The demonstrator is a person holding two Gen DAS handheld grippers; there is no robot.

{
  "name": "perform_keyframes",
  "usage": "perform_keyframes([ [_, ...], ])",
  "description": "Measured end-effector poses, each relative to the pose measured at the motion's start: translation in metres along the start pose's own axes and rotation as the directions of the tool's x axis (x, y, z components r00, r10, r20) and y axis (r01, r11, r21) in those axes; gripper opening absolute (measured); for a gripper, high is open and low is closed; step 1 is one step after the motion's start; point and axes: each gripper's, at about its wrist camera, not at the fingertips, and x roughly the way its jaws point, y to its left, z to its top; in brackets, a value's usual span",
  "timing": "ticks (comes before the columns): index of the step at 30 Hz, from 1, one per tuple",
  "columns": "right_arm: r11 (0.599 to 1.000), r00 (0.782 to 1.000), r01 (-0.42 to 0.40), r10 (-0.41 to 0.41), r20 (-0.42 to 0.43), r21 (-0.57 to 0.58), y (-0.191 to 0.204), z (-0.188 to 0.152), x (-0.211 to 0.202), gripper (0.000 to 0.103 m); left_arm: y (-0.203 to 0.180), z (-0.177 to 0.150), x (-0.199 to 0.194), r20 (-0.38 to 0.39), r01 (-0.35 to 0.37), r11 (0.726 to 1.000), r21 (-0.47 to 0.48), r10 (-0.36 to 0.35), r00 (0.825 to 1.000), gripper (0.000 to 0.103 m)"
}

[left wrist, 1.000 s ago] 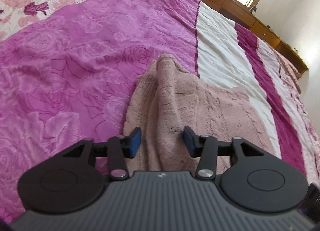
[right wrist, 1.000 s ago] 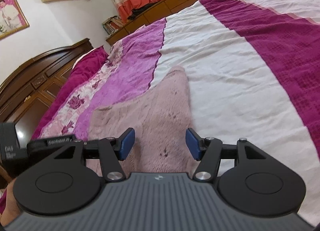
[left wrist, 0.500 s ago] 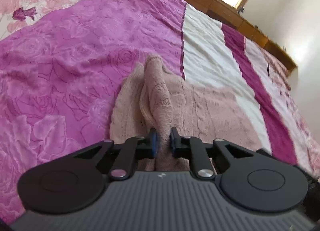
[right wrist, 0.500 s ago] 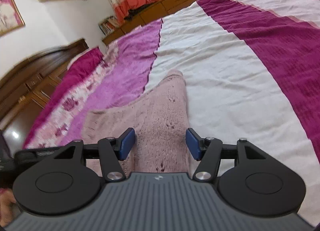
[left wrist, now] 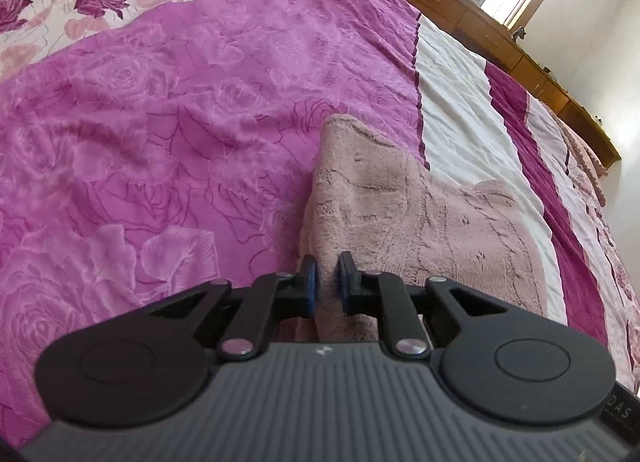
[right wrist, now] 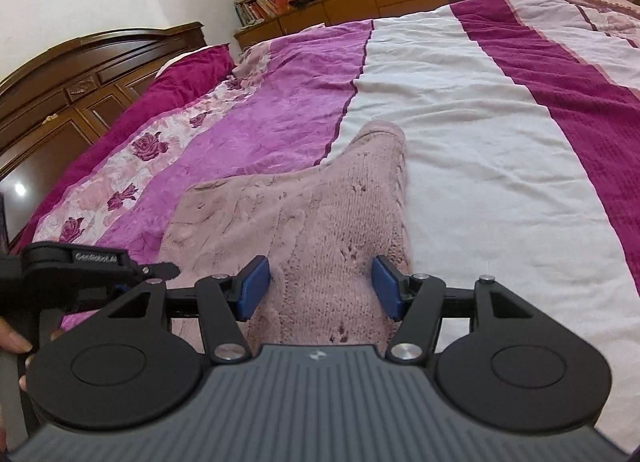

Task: Fold small clothes

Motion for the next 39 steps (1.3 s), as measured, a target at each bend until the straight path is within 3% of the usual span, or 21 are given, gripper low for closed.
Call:
perform_keyframes([
  [3, 0.998, 0.999, -0.035, 0.035, -0.001, 0.051, -0.014, 0.004, -0.004, 0.065, -0.002, 0.001, -0.001, 0.004, -0.010, 1.000, 0.004, 0.010, 1.000, 0.024],
  [7, 0.986, 0.998, -0.063, 0.060, 0.023, 0.153, -0.039, 0.008, -0.010, 0.082, 0.000, -0.001, -0.012, 0.006, -0.032, 0.999, -0.002, 0.032, 0.999, 0.042],
  [12, 0.959, 0.994, -0.106, 0.108, 0.006, 0.263, -0.069, 0.012, -0.005, 0.082, 0.000, -0.002, -0.022, -0.018, 0.007, 1.000, -0.027, -0.007, 1.000, 0.067],
  [17, 0.926, 0.982, -0.147, 0.179, -0.062, 0.349, -0.089, 0.011, 0.016, 0.083, 0.001, -0.010, -0.023, -0.055, 0.038, 0.997, -0.069, -0.042, 0.998, 0.068],
  [20, 0.924, 0.975, -0.158, 0.201, -0.092, 0.347, -0.090, 0.011, 0.030, 0.086, 0.006, -0.016, -0.005, -0.145, 0.074, 0.994, -0.081, -0.085, 0.986, 0.069],
  [22, 0.922, 0.967, -0.181, 0.231, -0.111, 0.342, -0.088, 0.015, 0.038, 0.086, 0.017, -0.017, 0.006, -0.164, 0.123, 0.980, -0.154, -0.148, 0.975, 0.072],
  [25, 0.886, 0.936, -0.229, 0.314, -0.159, 0.403, -0.088, 0.018, 0.059, 0.086, 0.027, -0.014, 0.012, -0.163, 0.160, 0.954, -0.254, -0.205, 0.965, 0.071],
  [26, 0.883, 0.933, -0.227, 0.318, -0.169, 0.410, -0.087, 0.019, 0.064, 0.086, 0.027, -0.014, 0.013, -0.165, 0.172, 0.947, -0.270, -0.221, 0.961, 0.065],
  [27, 0.881, 0.932, -0.226, 0.320, -0.172, 0.415, -0.086, 0.020, 0.068, 0.084, 0.027, -0.014, 0.015, -0.173, 0.180, 0.943, -0.281, -0.234, 0.957, 0.052],
  [29, 0.880, 0.935, -0.209, 0.307, -0.178, 0.426, -0.084, 0.024, 0.071, 0.065, 0.026, -0.016, 0.016, -0.176, 0.187, 0.932, -0.310, -0.249, 0.952, 0.044],
  [31, 0.876, 0.937, -0.205, 0.305, -0.170, 0.437, -0.082, 0.029, 0.066, 0.054, 0.023, -0.015, 0.011, -0.163, 0.200, 0.930, -0.309, -0.259, 0.952, 0.039],
  [35, 0.874, 0.935, -0.259, 0.333, -0.118, 0.412, -0.071, 0.048, 0.035, 0.051, 0.016, -0.016, -0.008, -0.141, 0.264, 0.914, -0.308, -0.318, 0.937, 0.037],
  [39, 0.893, 0.944, -0.259, 0.315, -0.099, 0.368, -0.065, 0.064, -0.009, 0.050, 0.003, -0.025, -0.016, -0.189, 0.325, 0.883, -0.338, -0.402, 0.896, 0.037],
])
